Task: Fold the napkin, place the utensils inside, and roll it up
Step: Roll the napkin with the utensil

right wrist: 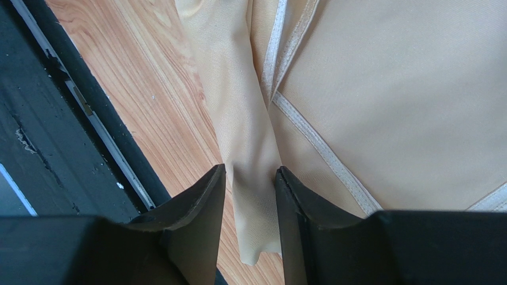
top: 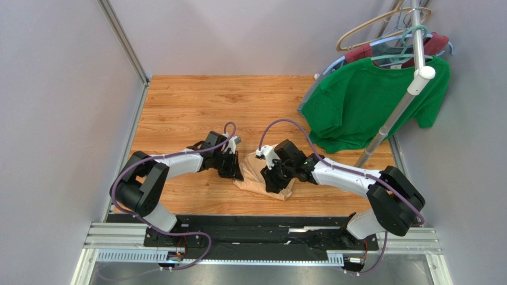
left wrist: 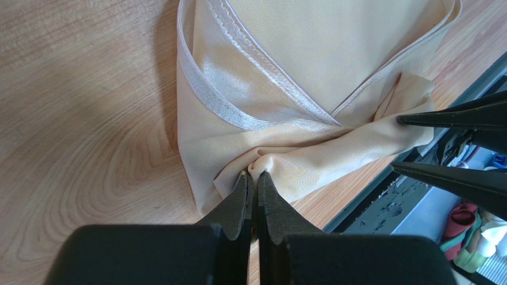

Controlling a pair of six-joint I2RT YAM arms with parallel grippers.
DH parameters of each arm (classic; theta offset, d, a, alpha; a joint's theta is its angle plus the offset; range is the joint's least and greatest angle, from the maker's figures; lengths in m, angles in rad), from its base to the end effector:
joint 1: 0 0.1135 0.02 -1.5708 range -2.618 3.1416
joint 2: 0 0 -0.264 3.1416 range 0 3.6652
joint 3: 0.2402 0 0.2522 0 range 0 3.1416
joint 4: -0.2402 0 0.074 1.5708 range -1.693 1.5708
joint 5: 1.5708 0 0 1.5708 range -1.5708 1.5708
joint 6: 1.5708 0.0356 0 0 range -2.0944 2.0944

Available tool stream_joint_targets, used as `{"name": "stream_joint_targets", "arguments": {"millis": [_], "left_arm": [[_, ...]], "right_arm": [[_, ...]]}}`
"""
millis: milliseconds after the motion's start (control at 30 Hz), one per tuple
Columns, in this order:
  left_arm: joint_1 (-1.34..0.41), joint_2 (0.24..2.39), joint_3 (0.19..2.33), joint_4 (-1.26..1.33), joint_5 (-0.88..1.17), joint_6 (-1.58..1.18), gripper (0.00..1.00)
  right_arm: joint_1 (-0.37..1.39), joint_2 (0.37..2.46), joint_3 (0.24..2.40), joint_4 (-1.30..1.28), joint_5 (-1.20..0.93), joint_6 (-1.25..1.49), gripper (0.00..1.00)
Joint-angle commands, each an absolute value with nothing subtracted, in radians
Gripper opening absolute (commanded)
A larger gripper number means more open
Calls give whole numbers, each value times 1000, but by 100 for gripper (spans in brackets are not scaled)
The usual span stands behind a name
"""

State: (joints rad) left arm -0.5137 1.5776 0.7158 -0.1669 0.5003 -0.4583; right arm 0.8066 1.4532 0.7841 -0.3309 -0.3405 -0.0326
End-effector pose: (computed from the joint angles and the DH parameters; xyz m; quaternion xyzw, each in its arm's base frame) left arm 0.2364 -0.1530 0.1405 0.0921 0.9313 -0.3321 0.1180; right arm 0.1827 0.2078 0.1803 -0.4288 0.8442 0.2553 0.1956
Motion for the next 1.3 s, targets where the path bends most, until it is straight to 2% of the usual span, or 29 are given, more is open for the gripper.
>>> {"name": "stream_joint_targets", "arguments": {"millis": [0, 333, 400, 533, 567, 633, 667, 833, 933, 967, 1067, 1267], "left_arm": [[-512, 1595, 709, -255, 448, -420, 0], [-512, 1574, 718, -259, 426, -431, 0], [-512, 1574, 721, -258, 423, -433, 0], [-512, 1546, 718, -230, 416, -443, 0], [-512, 1537, 716, -226, 416, -443, 2], [-512, 1508, 718, -213, 408, -449, 9], [-512, 1497, 716, -212, 407, -448, 17], [-500, 1410, 713, -198, 373, -449, 28], [-479, 1364, 710, -213, 359, -427, 39], [-465, 1338, 701, -218, 348, -422, 47], [-440, 1290, 664, -212, 350, -414, 59], [-433, 1211, 554, -86, 405, -452, 62]], "right_arm": [[810, 1480, 799, -334, -313, 21, 38], [821, 1520, 756, -336, -321, 135, 38], [819, 1552, 752, -327, -322, 149, 33], [821, 1615, 759, -322, -307, 172, 12], [819, 1626, 764, -318, -308, 173, 10], [819, 1655, 769, -316, -296, 181, 2], [819, 1664, 775, -318, -296, 186, 1], [821, 1689, 781, -319, -299, 196, 0], [819, 1683, 776, -325, -291, 196, 0], [818, 1683, 778, -330, -288, 196, 0], [818, 1689, 778, -328, -291, 196, 0], [815, 1703, 795, -333, -301, 199, 0]]}}
